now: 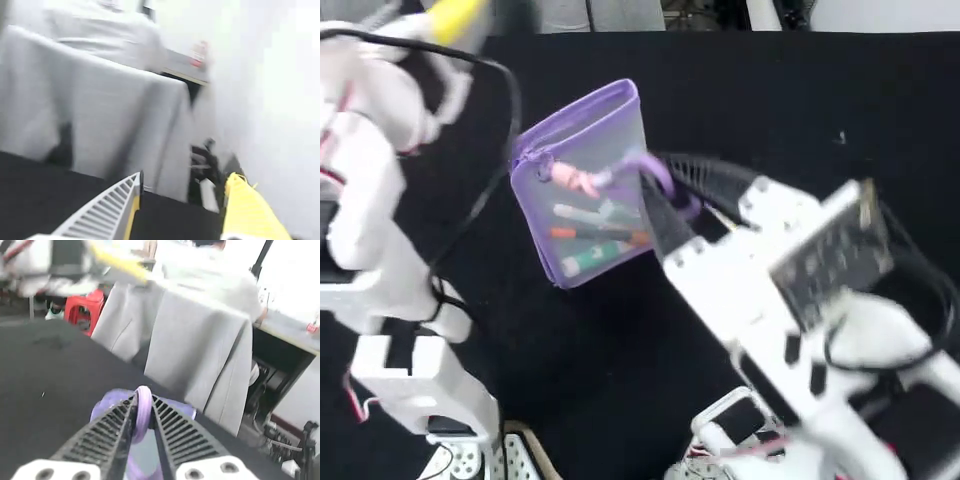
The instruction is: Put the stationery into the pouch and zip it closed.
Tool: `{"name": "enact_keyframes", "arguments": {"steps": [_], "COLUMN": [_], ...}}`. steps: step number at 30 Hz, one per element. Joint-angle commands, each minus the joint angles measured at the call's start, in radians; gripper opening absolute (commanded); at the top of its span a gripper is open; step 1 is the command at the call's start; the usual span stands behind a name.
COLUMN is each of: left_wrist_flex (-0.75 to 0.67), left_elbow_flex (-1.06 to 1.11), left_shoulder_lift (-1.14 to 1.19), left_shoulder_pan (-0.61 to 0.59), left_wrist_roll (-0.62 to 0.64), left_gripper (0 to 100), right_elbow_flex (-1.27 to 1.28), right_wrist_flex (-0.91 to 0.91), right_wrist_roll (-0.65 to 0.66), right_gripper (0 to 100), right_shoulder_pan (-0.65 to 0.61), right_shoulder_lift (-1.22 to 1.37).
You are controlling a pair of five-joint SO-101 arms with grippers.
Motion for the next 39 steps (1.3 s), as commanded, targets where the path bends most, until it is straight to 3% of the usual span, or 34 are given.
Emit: {"name": "enact_keyframes", "arguments": {"steps": [1,7,13,18,25,35,39], "left_wrist_flex": [0.005,0.006,0.006,0.006,-0.017,-0.408,-0.485], "left_elbow_flex": [-0.031,0.125,0.400,0.499,0.748,1.237,1.276], "left_shoulder_lift": [-0.025,-0.031,-0.034,-0.032,-0.020,-0.031,-0.023], "left_shoulder_pan": [-0.117,-0.117,0.035,0.120,0.234,0.417,0.489], "left_wrist_roll": [0.034,0.037,0.037,0.037,0.037,0.052,0.244], "left_gripper": [27,27,27,27,27,27,27], "right_elbow_flex": [-0.341,-0.875,-1.184,-1.158,-0.964,-0.845,-0.848], "right_wrist_flex": [-0.031,-0.094,-0.222,-0.376,-0.580,-0.726,-0.730], "right_wrist_roll": [0.044,0.114,0.112,0.114,0.114,0.115,0.117], "right_gripper": [1.1,1.1,1.1,1.1,1.1,1.1,1.1], "right_shoulder_pan": [0.006,0.149,0.247,0.287,0.491,0.933,1.060], "right_shoulder_lift": [0.219,0.595,0.806,0.774,0.633,0.530,0.529]}}
